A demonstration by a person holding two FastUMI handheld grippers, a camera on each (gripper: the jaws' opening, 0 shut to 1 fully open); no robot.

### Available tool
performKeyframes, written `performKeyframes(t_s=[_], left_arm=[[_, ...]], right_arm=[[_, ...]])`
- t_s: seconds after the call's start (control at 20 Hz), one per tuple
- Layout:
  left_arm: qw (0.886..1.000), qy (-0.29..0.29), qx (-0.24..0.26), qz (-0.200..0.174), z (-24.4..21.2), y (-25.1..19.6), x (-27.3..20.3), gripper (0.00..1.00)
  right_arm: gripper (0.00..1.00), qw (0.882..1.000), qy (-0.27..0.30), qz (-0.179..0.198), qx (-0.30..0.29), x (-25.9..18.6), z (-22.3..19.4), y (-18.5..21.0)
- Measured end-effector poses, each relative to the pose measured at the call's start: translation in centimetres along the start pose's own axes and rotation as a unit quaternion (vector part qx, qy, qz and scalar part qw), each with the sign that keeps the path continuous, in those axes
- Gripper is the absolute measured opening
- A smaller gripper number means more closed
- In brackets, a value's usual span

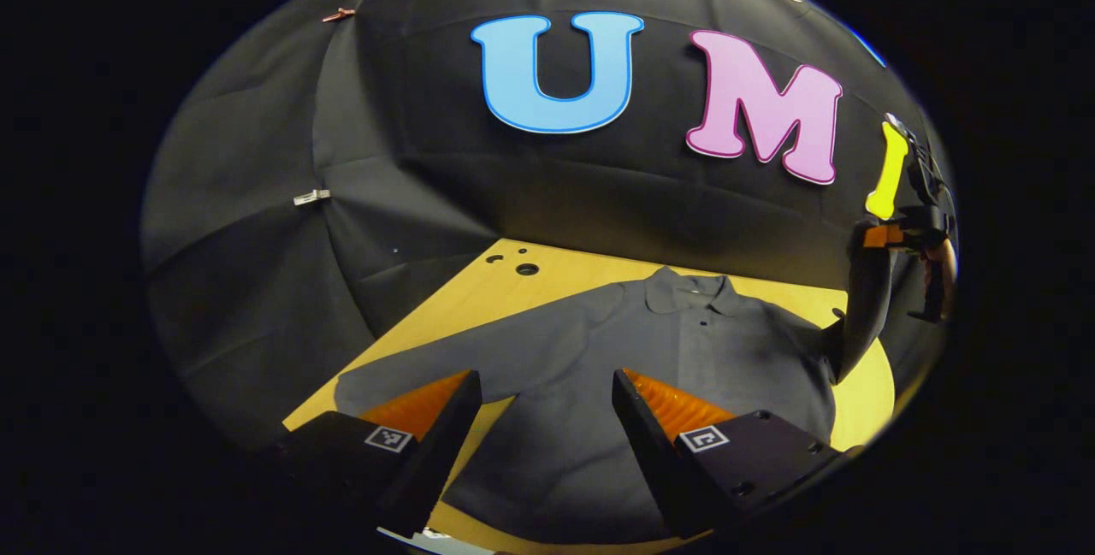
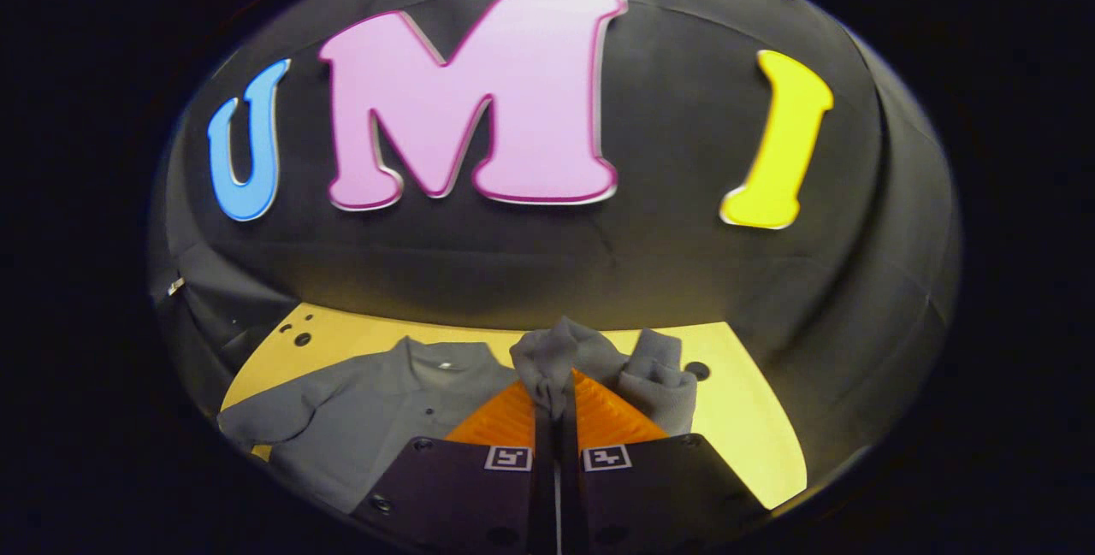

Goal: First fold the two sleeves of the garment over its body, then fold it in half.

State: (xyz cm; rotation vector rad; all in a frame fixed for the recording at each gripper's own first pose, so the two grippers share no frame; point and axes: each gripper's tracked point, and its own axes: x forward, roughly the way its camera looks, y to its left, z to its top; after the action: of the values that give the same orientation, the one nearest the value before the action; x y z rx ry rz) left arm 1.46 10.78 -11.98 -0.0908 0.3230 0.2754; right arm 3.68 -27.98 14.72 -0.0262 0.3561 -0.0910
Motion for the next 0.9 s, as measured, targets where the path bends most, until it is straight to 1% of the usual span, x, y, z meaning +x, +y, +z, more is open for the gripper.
performKeyframes(t_s=[0.1,0.15,0.2,0.35,0.4,0.5,0.55,0.65,0.7,0.75,0.9], left_arm=[[1.000,0.000,-0.006,0.011,-0.3,1.3,-0.4,0.96],[1.000,0.002,-0.010,0.017,-0.7,1.9,-0.6,0.97],[1.000,0.006,-0.014,0.023,-1.0,2.5,-0.7,0.97],[0.999,0.015,-0.020,0.038,-1.9,4.2,-1.0,0.97],[0.999,0.017,-0.022,0.043,-2.1,4.8,-1.2,0.96],[0.998,0.020,-0.024,0.054,-2.3,5.9,-1.5,0.98],[0.998,0.021,-0.024,0.060,-2.6,6.5,-1.5,0.98],[0.997,0.025,-0.025,0.070,-2.7,7.4,-1.4,0.97],[0.996,0.027,-0.028,0.076,-2.8,7.9,-1.4,0.99],[0.996,0.029,-0.032,0.084,-3.1,8.6,-1.2,0.97],[0.993,0.036,-0.043,0.104,-3.7,10.1,-1.6,0.97]], right_arm=[[0.07,1.000,0.005,0.027,-0.012,-1.8,0.8,1.8],[0.07,0.999,0.008,0.040,-0.018,-2.6,1.2,2.6],[0.07,0.998,0.011,0.053,-0.026,-2.8,1.5,3.3],[0.07,0.995,0.024,0.092,-0.041,-3.6,1.8,7.1],[0.07,0.993,0.027,0.105,-0.042,-4.0,2.4,8.1],[0.07,0.990,0.030,0.129,-0.045,-5.2,3.0,10.0],[0.07,0.988,0.035,0.141,-0.050,-5.5,2.6,11.5],[0.07,0.983,0.046,0.166,-0.061,-4.3,0.6,16.0],[0.07,0.981,0.051,0.176,-0.068,-3.3,-0.6,18.4],[0.07,0.978,0.056,0.187,-0.073,-2.9,-1.4,20.2],[0.07,0.970,0.083,0.214,-0.079,-2.0,-4.4,25.1]])
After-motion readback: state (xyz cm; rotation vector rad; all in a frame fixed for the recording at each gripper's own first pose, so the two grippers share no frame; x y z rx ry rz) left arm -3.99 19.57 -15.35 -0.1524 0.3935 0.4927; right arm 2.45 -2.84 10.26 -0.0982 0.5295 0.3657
